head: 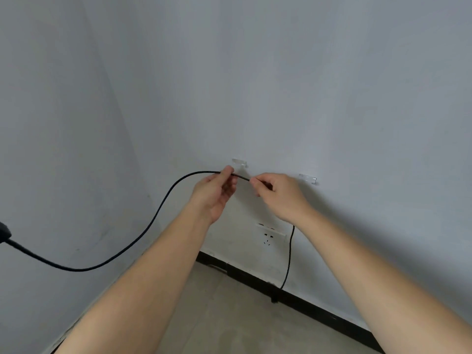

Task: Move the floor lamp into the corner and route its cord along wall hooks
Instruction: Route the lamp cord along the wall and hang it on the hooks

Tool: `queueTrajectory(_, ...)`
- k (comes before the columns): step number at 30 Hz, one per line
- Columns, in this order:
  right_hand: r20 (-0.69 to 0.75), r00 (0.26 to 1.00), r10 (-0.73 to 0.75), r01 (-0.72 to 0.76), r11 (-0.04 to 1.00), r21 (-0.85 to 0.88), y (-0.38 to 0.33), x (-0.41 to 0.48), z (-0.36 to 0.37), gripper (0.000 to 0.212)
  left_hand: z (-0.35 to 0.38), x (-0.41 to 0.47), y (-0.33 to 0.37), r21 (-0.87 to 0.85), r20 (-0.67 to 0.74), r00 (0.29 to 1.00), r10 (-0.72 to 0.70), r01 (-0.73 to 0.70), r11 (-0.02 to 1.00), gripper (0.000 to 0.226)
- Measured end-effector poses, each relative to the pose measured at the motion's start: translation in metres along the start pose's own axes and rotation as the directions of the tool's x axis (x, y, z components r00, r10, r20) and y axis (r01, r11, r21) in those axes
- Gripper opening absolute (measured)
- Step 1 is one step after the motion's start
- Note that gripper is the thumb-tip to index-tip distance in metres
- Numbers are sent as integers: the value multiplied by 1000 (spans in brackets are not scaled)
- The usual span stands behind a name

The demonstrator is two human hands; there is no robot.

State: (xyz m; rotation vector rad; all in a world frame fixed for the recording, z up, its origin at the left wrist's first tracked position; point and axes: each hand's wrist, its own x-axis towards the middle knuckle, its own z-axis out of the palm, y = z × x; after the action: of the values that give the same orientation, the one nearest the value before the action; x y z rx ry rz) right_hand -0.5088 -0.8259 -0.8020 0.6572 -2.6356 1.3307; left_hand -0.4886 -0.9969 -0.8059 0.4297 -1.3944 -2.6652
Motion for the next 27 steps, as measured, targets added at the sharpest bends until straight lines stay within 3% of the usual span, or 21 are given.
queueTrajectory(4, 47, 999, 25, -24, 999, -31, 8, -5, -11, 23, -4, 15, 20, -250, -212, 976, 47, -100, 963, 14)
queueTrajectory(6, 32, 999, 41, -41, 999, -14, 12, -9, -16, 21, -10, 20, 26, -265, -280, 959, 35, -112, 958, 13)
queueTrajectory(8, -15, 998, 54, -54, 998, 20, 11, -7, -18, 21, -9, 19, 24, -224, -240, 971, 12, -68, 972, 14)
queueTrajectory(12, -44, 999, 30, -30, 1000, -8, -5, 8, -18, 23, 1, 6, 9, -10, 11, 996, -86, 86, 996, 16)
queueTrajectory(15, 3, 1000, 9, -9, 999, -37, -16, 14, -15, 24, 4, 5, 9, 15, 56, 996, -64, 63, 998, 12)
queueTrajectory(21, 112, 989, 94, -91, 995, -29, -16, 14, -20, 11, 0, 19, 14, -187, -233, 972, 13, -58, 981, 10)
queueTrajectory(24, 29, 994, 106, -104, 992, -67, -19, 18, -32, 11, -8, 24, 16, -238, -304, 952, 14, -90, 967, 11)
queueTrajectory(27, -94, 995, 19, -32, 990, -138, -31, 25, -34, 15, -9, 28, 13, -237, -307, 952, 1, -77, 969, 10)
